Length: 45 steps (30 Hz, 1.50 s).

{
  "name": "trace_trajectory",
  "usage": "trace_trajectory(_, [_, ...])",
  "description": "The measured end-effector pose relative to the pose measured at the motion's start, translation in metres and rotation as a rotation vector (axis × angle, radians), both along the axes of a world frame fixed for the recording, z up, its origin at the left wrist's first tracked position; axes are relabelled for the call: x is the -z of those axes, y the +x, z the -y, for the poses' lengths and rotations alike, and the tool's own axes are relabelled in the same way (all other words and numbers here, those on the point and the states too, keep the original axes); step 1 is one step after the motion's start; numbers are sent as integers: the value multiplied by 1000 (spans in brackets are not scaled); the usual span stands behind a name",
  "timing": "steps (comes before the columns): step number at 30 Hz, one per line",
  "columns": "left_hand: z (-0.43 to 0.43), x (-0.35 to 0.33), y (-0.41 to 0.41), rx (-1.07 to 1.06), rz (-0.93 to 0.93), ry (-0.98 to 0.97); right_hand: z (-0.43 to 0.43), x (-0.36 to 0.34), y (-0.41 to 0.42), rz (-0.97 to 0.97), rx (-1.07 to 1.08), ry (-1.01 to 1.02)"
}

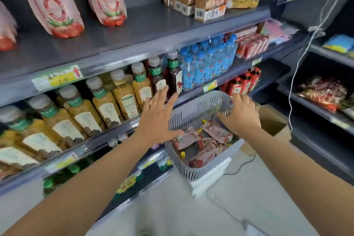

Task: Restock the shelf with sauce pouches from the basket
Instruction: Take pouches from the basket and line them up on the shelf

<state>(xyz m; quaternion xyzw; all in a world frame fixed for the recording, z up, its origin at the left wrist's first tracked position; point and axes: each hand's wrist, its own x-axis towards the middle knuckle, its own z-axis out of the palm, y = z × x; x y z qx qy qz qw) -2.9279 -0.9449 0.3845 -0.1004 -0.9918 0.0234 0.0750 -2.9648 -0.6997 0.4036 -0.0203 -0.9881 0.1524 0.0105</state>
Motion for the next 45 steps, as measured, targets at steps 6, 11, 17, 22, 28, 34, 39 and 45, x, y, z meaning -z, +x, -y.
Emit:
trace_trajectory(6, [-29,36,-56,115,124,38,-12,44,-41,191,76,-28])
trace_trajectory(11, [-39,74,-101,209,301,49,-9,78,-74,363,124,-30])
trace_trajectory(17, [-45,108,-133,201,452,68,-6,124,-108,537,123,-37])
trace_trajectory(22, [-46,136,-138,123,507,93,0,171,-137,682,56,46])
trace_trajectory(28, [-60,165,-129,34,494,138,-4,229,-168,730,-13,167])
trace_trajectory(34, [-77,190,-127,-71,593,167,-15,262,-182,791,-27,117])
trace_trajectory(39, [-87,197,-128,-134,613,176,-20,276,-192,798,-57,166])
trace_trajectory(45, [-100,208,-128,-169,650,161,-14,283,-200,792,-97,195])
